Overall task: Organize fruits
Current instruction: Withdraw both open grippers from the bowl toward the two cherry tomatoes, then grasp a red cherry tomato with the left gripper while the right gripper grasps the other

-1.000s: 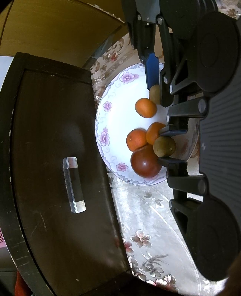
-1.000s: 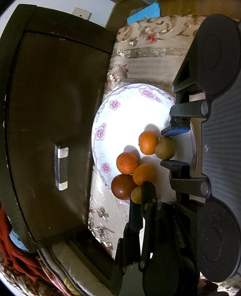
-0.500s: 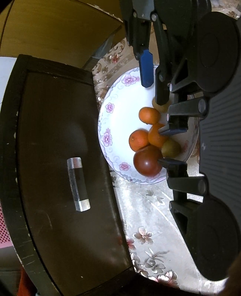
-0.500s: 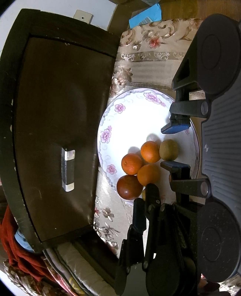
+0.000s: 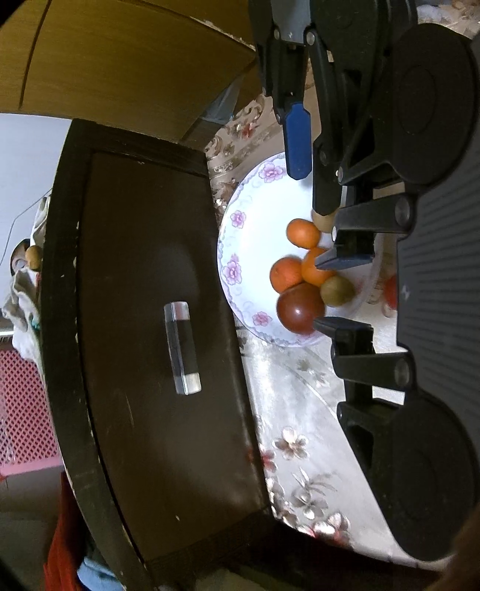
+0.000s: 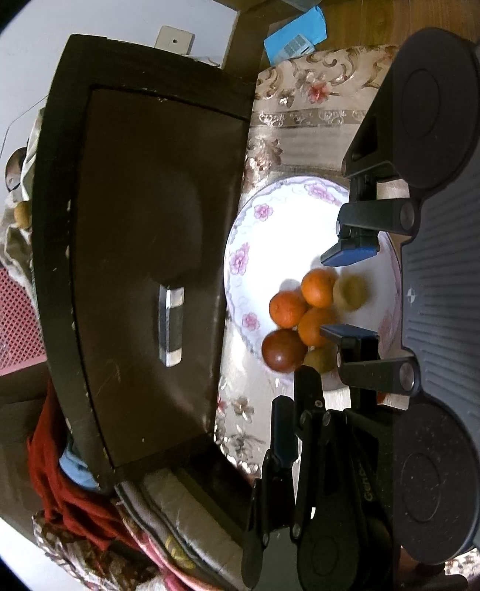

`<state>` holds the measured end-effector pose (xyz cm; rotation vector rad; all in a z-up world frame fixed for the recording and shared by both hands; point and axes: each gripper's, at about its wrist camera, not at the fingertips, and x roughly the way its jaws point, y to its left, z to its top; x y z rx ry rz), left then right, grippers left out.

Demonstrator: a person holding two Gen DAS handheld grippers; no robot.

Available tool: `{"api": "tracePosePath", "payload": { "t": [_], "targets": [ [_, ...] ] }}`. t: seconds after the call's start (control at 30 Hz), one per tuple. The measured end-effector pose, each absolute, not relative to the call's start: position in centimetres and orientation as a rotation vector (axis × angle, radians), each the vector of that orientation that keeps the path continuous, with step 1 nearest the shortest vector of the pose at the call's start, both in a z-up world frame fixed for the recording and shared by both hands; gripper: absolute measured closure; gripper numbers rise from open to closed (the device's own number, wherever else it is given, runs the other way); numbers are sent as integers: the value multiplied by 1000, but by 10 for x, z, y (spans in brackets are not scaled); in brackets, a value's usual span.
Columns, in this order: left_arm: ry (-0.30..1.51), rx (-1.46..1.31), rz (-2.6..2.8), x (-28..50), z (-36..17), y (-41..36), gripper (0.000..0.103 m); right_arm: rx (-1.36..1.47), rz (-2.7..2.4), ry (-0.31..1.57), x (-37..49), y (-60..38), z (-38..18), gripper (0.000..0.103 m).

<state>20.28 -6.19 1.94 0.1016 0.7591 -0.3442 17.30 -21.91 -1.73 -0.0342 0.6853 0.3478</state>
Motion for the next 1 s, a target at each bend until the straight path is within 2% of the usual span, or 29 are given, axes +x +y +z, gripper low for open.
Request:
{"api": "tracePosePath", "payload": {
  "t": [0.27,0.57,1.0],
  "targets": [
    [782,74,-328,171,20,-39,66,-55,395,701,152,-201,-14,72],
    [853,39,-308,140,-4,-22,64,-74,421,785,126,-184,-34,70],
    [900,53,-282,132,-31,-23,63,-58,377,847,120,-192,-48,70]
  ]
}}
